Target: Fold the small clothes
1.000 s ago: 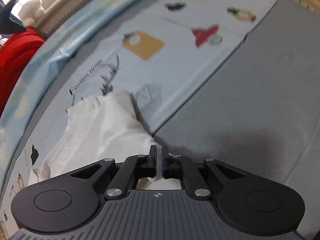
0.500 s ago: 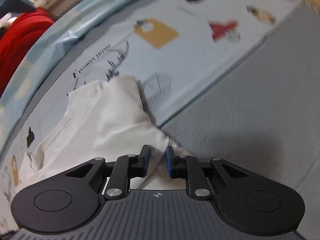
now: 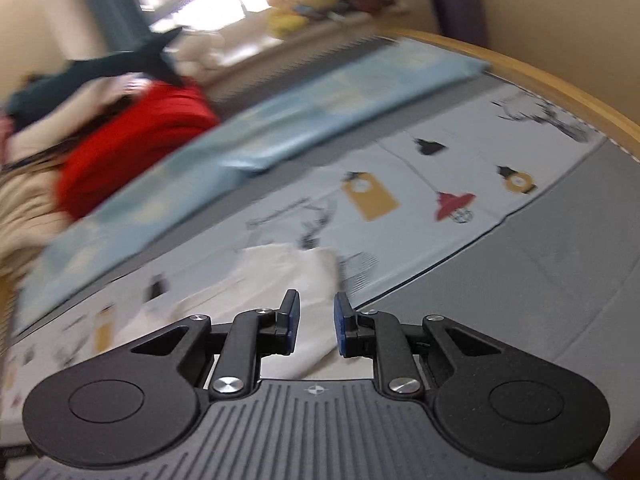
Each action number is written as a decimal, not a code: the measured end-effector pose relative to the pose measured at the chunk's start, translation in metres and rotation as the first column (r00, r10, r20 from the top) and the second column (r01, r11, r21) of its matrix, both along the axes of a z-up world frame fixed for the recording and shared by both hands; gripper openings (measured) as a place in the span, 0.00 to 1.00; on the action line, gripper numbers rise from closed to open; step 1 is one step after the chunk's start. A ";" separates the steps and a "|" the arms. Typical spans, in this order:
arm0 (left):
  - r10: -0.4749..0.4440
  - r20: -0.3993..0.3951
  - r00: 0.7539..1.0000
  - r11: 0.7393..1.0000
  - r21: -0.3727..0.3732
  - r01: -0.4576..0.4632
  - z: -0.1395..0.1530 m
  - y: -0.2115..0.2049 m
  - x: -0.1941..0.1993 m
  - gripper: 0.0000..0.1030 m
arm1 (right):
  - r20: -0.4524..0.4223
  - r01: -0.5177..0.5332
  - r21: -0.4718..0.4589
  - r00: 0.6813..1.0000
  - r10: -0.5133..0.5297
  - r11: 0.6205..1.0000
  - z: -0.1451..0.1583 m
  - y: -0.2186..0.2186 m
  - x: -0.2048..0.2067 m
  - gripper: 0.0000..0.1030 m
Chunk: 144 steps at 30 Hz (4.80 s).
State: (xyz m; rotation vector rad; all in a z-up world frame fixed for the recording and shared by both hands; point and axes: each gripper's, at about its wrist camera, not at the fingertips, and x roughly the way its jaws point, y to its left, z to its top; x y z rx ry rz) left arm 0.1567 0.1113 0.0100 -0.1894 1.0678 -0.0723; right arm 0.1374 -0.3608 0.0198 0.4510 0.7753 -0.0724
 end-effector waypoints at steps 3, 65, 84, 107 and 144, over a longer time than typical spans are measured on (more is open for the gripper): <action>0.009 -0.008 1.000 1.000 -0.028 -0.009 -0.013 0.001 -0.054 0.37 | 0.033 -0.084 -0.009 0.996 0.084 0.996 0.004 0.001 -0.053 0.28; -0.128 0.021 0.992 0.992 0.016 0.128 -0.006 -0.004 -0.168 0.05 | -0.121 -0.096 0.088 0.987 0.107 0.991 -0.056 -0.037 -0.150 0.04; -0.187 0.083 0.979 0.979 -0.062 0.192 0.033 0.032 -0.160 0.05 | -0.152 -0.168 0.180 0.969 0.196 0.969 -0.017 -0.078 -0.172 0.03; 0.026 -0.030 0.999 0.996 -0.081 -0.029 -0.094 0.041 0.046 0.37 | -0.213 -0.204 -0.020 0.957 0.196 0.979 -0.148 -0.033 0.020 0.20; -0.137 -0.187 0.973 0.988 0.041 0.147 -0.107 0.005 0.033 0.30 | -0.300 -0.276 -0.117 0.926 0.231 0.954 -0.155 0.009 0.049 0.25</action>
